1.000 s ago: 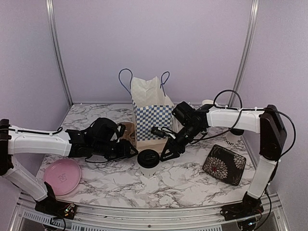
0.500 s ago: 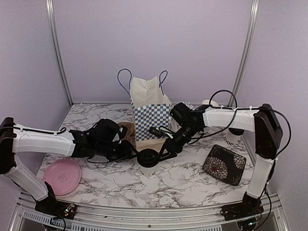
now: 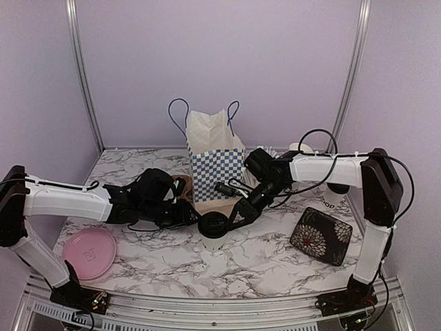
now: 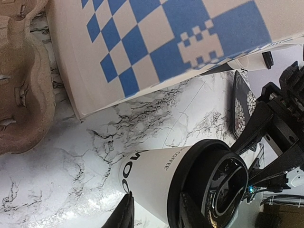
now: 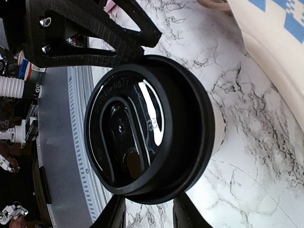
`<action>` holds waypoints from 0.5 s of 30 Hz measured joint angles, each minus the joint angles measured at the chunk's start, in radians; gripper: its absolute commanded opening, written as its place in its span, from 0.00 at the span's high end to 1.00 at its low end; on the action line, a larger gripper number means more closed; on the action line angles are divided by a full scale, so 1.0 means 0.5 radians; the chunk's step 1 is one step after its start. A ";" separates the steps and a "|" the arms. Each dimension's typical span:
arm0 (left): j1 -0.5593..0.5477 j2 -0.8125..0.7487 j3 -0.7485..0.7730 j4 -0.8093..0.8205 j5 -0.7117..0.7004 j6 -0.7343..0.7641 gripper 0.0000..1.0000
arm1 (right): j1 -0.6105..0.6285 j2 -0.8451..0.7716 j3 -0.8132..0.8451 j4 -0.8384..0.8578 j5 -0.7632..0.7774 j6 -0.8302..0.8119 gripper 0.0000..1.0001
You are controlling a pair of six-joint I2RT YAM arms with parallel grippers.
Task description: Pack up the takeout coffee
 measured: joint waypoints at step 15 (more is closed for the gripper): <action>-0.047 -0.009 0.060 -0.101 -0.132 0.134 0.60 | 0.046 -0.040 0.000 -0.009 0.046 -0.018 0.55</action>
